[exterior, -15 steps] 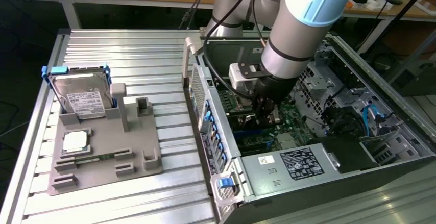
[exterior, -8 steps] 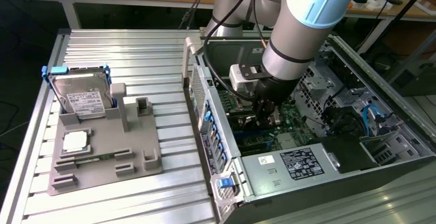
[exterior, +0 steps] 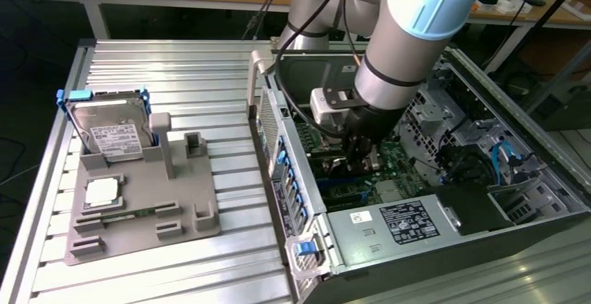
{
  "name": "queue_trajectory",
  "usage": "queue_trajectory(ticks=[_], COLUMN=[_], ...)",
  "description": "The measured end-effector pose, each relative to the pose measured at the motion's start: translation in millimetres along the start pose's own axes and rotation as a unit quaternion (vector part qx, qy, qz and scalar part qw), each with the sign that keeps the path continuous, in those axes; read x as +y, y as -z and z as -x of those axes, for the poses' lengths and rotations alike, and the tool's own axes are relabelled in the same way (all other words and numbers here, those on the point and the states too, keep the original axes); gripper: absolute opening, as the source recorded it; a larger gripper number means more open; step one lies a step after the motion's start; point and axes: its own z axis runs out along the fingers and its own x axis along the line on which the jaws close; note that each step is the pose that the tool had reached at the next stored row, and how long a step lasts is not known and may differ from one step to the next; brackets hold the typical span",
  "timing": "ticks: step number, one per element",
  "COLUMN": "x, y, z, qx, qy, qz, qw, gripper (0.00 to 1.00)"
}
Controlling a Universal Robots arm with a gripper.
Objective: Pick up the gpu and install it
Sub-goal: 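Insert the gpu into the slot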
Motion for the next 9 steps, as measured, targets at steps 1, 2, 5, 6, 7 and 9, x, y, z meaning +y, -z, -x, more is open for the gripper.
queue_trajectory(ticks=[1,2,5,6,7,9], x=[0.0,0.1,0.3,0.3,0.3,0.3], y=[-0.3,-0.5,-1.6,-2.0,-2.6,-3.5], z=[-0.1,-0.2,-0.5,-0.7,-0.9,-1.3], qx=[0.0000,0.0000,-0.0001,-0.0001,-0.0001,0.0000], qy=[0.000,0.000,0.000,0.000,0.000,0.000], qz=[0.0000,0.0000,-0.0001,0.0000,-0.0001,0.0000], qw=[1.0000,1.0000,1.0000,1.0000,1.0000,1.0000], gripper=[0.27,0.27,0.27,0.27,0.27,0.27])
